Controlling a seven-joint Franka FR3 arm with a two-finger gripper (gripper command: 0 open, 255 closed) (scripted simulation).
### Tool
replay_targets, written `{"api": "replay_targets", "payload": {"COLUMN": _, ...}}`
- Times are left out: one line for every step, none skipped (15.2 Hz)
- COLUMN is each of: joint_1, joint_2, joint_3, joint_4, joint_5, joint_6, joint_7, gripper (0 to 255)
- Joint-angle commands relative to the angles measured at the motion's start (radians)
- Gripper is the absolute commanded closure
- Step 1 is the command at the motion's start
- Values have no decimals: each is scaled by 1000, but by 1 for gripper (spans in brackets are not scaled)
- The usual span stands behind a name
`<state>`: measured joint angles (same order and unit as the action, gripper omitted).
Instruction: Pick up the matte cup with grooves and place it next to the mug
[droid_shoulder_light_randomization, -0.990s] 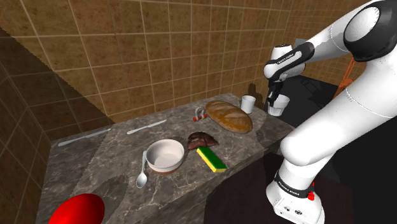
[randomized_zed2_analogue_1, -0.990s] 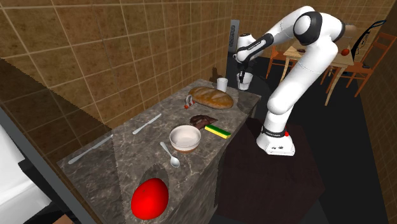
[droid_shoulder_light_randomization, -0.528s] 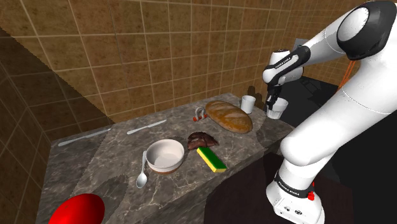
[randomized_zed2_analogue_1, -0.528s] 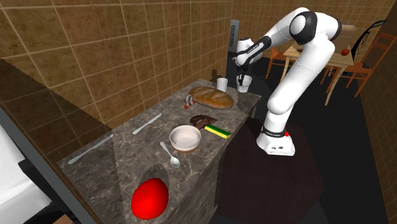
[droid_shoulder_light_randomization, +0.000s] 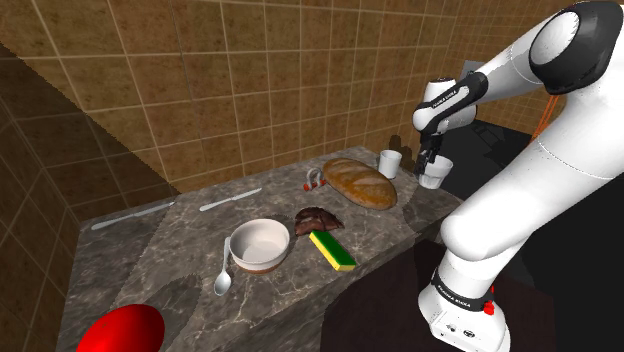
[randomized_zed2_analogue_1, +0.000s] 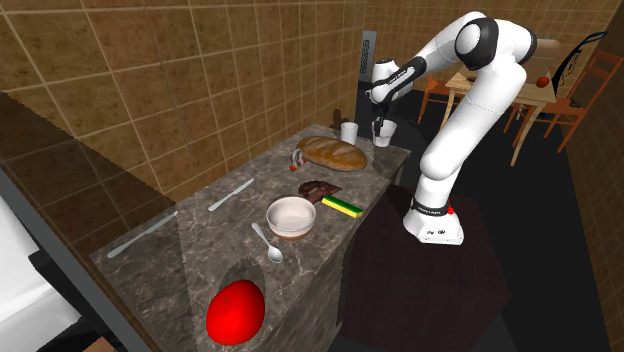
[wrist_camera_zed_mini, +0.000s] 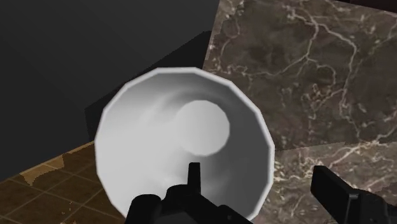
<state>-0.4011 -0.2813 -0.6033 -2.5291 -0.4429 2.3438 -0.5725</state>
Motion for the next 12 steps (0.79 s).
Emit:
{"api": "replay_targets", "payload": {"joint_1": 0, "joint_2": 0, "joint_3": 0, "joint_4": 0, "joint_5": 0, "joint_6": 0, "joint_7": 0, "gripper": 0}}
{"api": "replay_targets", "payload": {"joint_1": 0, "joint_2": 0, "joint_3": 0, "joint_4": 0, "joint_5": 0, "joint_6": 0, "joint_7": 0, "gripper": 0}}
{"api": "replay_targets", "payload": {"joint_1": 0, "joint_2": -29, "joint_3": 13, "joint_4": 12, "joint_5": -2, "joint_6": -42, "joint_7": 4, "gripper": 0}}
{"api": "replay_targets", "payload": {"joint_1": -1, "joint_2": -56, "joint_3": 26, "joint_4": 26, "joint_5": -2, "joint_6": -82, "joint_7": 7, "gripper": 0}}
{"api": "replay_targets", "payload": {"joint_1": 0, "joint_2": -80, "joint_3": 39, "joint_4": 40, "joint_5": -1, "joint_6": -122, "joint_7": 9, "gripper": 0}}
{"api": "replay_targets", "payload": {"joint_1": 1, "joint_2": -98, "joint_3": 49, "joint_4": 53, "joint_5": 1, "joint_6": -153, "joint_7": 10, "gripper": 0}}
{"api": "replay_targets", "payload": {"joint_1": 0, "joint_2": -98, "joint_3": 50, "joint_4": 53, "joint_5": 1, "joint_6": -153, "joint_7": 10, "gripper": 0}}
{"api": "replay_targets", "payload": {"joint_1": 0, "joint_2": -98, "joint_3": 50, "joint_4": 53, "joint_5": 1, "joint_6": -153, "joint_7": 10, "gripper": 0}}
{"api": "replay_targets", "payload": {"joint_1": 0, "joint_2": -98, "joint_3": 50, "joint_4": 53, "joint_5": 1, "joint_6": -153, "joint_7": 10, "gripper": 0}}
{"api": "replay_targets", "payload": {"joint_1": 0, "joint_2": -98, "joint_3": 50, "joint_4": 53, "joint_5": 1, "joint_6": -153, "joint_7": 10, "gripper": 0}}
{"api": "replay_targets", "payload": {"joint_1": 0, "joint_2": -98, "joint_3": 50, "joint_4": 53, "joint_5": 1, "joint_6": -153, "joint_7": 10, "gripper": 0}}
{"api": "replay_targets", "payload": {"joint_1": 0, "joint_2": -98, "joint_3": 50, "joint_4": 53, "joint_5": 1, "joint_6": -153, "joint_7": 10, "gripper": 0}}
